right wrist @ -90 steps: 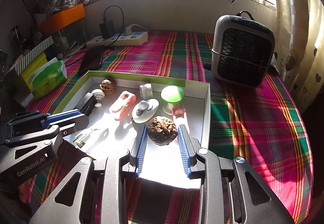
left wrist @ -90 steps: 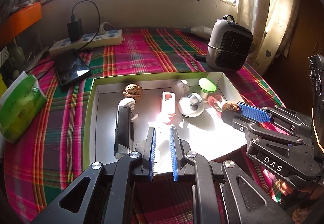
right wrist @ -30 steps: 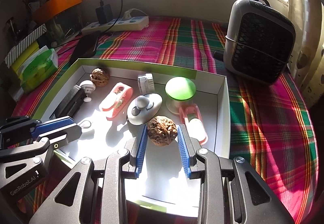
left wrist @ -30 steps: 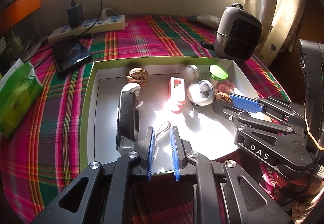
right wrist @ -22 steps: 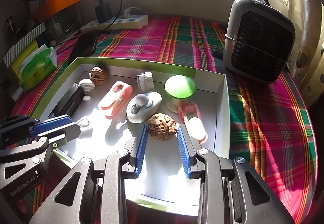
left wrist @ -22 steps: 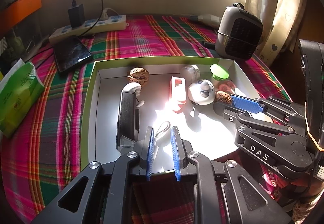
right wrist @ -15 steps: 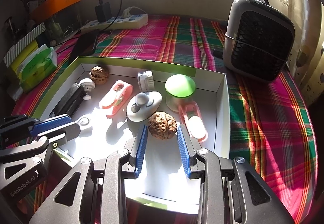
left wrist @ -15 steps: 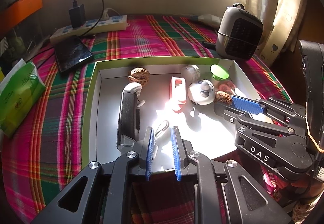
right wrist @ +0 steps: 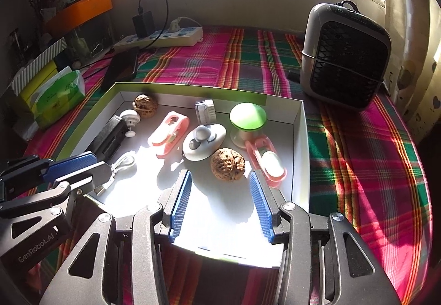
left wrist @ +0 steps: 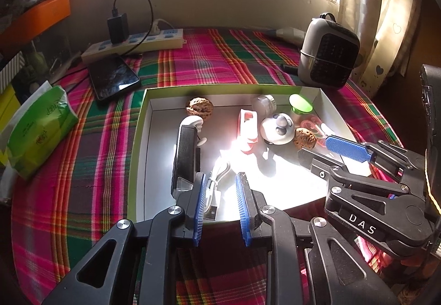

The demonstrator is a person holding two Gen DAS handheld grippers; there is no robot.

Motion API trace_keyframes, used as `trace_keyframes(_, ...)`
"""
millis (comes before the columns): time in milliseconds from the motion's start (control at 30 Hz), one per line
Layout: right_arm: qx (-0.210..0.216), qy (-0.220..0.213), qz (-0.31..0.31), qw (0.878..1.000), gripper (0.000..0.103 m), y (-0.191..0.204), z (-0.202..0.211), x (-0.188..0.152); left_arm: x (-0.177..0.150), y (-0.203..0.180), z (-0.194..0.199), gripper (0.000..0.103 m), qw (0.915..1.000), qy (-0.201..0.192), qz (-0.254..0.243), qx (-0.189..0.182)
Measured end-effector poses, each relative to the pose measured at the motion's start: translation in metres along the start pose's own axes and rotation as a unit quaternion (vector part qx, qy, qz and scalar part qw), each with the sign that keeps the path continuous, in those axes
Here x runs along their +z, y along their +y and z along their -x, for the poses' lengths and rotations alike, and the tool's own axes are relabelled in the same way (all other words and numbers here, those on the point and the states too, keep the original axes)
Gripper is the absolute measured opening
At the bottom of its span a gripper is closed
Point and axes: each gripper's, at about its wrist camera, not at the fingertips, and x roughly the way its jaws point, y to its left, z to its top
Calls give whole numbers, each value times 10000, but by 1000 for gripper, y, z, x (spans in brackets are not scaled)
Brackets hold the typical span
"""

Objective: Organize objects
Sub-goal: 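Open both tools to release the walnut and cable inside the box, then withdraw both tools back from the box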

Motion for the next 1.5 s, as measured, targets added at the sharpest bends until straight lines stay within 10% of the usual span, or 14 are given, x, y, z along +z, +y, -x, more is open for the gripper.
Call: trace_keyframes(1500, -348, -107, -200, 9991, 46, 24, 59, -89, -91, -18, 40, 20, 9981, -48, 104, 611)
